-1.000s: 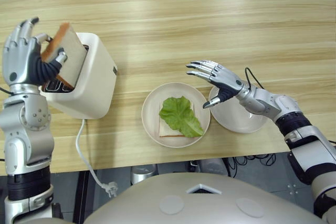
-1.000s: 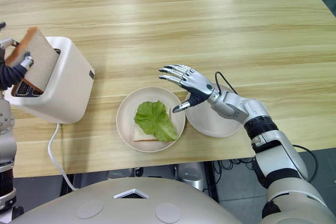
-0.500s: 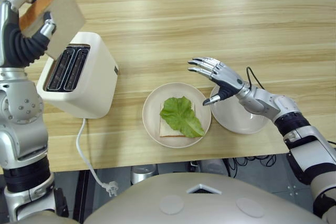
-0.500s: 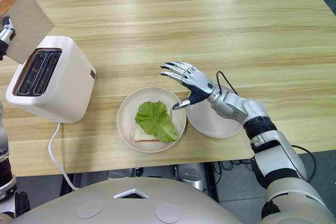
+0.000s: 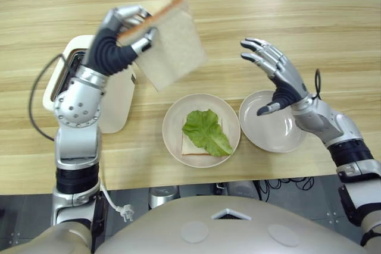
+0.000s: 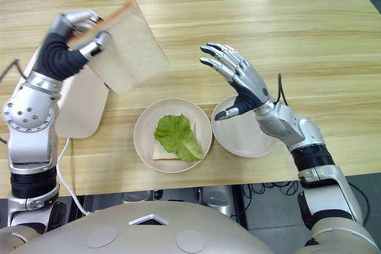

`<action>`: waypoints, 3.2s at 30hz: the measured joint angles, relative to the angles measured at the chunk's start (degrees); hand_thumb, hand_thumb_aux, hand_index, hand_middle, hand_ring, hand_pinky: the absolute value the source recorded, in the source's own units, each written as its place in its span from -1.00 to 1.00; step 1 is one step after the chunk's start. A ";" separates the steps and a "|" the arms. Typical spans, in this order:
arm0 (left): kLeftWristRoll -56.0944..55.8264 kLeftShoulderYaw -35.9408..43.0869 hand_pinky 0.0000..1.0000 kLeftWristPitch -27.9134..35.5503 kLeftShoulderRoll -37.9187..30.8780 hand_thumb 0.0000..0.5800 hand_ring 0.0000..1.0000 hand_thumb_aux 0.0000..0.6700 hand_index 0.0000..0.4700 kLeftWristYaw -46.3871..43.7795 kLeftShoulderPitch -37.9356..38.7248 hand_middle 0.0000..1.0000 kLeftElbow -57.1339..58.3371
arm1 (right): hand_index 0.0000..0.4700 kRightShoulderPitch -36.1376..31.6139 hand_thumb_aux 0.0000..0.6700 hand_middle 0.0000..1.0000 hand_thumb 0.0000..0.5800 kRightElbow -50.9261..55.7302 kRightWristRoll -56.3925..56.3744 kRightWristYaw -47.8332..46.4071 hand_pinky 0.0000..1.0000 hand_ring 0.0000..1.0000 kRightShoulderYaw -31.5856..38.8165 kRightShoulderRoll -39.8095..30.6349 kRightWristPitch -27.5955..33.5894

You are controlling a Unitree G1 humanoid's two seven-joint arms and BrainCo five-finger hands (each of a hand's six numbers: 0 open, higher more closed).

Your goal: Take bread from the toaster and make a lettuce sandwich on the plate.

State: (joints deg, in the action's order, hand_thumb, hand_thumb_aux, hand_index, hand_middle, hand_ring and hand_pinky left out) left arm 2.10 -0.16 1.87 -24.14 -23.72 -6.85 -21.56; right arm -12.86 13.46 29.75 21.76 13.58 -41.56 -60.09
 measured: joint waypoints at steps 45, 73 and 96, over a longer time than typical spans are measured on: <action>2.98 20.64 1.00 -5.31 5.75 1.00 1.00 1.00 0.96 -17.44 -5.45 1.00 37.14 | -1.00 7.33 -1.00 -1.00 -1.00 -5.00 0.32 -43.42 -1.00 -1.00 13.03 4.63 7.12; 32.42 15.55 -1.00 -5.92 3.07 -1.00 -1.00 -1.00 -1.00 22.82 -8.35 -1.00 25.55 | -1.00 8.52 -1.00 -1.00 -1.00 -4.27 0.82 -43.73 -1.00 -1.00 13.82 5.06 11.47; 12.67 1.91 1.00 -12.11 4.67 1.00 1.00 1.00 0.96 19.23 5.30 1.00 11.48 | -1.00 3.85 -1.00 -1.00 -1.00 -2.96 -2.67 -25.33 -1.00 -1.00 2.79 13.46 4.28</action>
State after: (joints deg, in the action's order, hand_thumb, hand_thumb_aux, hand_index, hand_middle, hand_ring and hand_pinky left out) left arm 14.77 1.75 -10.25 -19.47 -4.49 -1.55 -10.08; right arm -9.01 10.50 27.08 -3.57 16.37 -28.10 -55.82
